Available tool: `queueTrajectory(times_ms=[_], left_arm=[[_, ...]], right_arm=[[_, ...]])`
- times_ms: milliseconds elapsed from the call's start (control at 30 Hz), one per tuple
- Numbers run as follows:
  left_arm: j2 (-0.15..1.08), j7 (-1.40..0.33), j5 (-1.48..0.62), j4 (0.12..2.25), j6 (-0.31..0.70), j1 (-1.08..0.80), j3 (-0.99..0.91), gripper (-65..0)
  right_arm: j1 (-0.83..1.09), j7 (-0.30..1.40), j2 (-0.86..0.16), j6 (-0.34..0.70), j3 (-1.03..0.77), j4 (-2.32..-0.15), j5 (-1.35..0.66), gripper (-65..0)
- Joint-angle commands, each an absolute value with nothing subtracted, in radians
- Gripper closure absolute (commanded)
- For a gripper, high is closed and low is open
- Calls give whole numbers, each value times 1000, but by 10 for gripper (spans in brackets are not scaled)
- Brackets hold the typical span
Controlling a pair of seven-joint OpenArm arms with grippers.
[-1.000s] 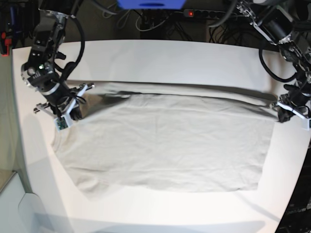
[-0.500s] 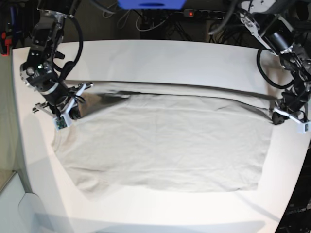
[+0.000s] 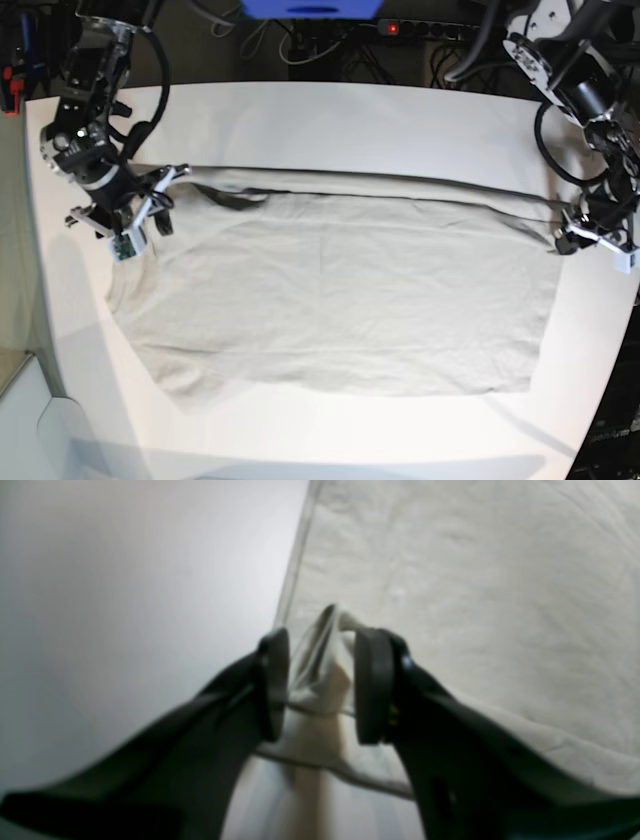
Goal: Layout the t-shirt on the table in an organized manner, then fold the t-shirt properly
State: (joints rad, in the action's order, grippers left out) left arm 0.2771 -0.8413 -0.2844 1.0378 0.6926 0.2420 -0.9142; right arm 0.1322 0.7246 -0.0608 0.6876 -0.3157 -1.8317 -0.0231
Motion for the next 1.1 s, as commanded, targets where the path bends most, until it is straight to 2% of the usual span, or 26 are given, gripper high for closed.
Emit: queueTrajectory(times_ms=[0, 133, 400, 567, 800, 1067], left_arm=[[295, -828, -311, 1059, 698, 260, -914, -235], [294, -837, -314, 1059, 698, 259, -915, -269], [312, -832, -460, 1059, 698, 206, -914, -449], [325, -835, -575, 1061, 698, 142, -914, -412], [343, -825, -611, 1061, 698, 42, -914, -284], [340, -733, -610, 1052, 698, 13, -908, -271]], right_arm=[[127, 704, -71, 698, -320, -1870, -36, -288], [142, 704, -79, 698, -315, -1897, -36, -290], [200, 700, -74, 698, -318, -1905, -38, -289], [219, 697, -73, 698, -321, -1905, -42, -288], [220, 696, -73, 698, -321, -1905, -42, -287], [220, 696, -71, 698, -317, -1905, -42, -287]])
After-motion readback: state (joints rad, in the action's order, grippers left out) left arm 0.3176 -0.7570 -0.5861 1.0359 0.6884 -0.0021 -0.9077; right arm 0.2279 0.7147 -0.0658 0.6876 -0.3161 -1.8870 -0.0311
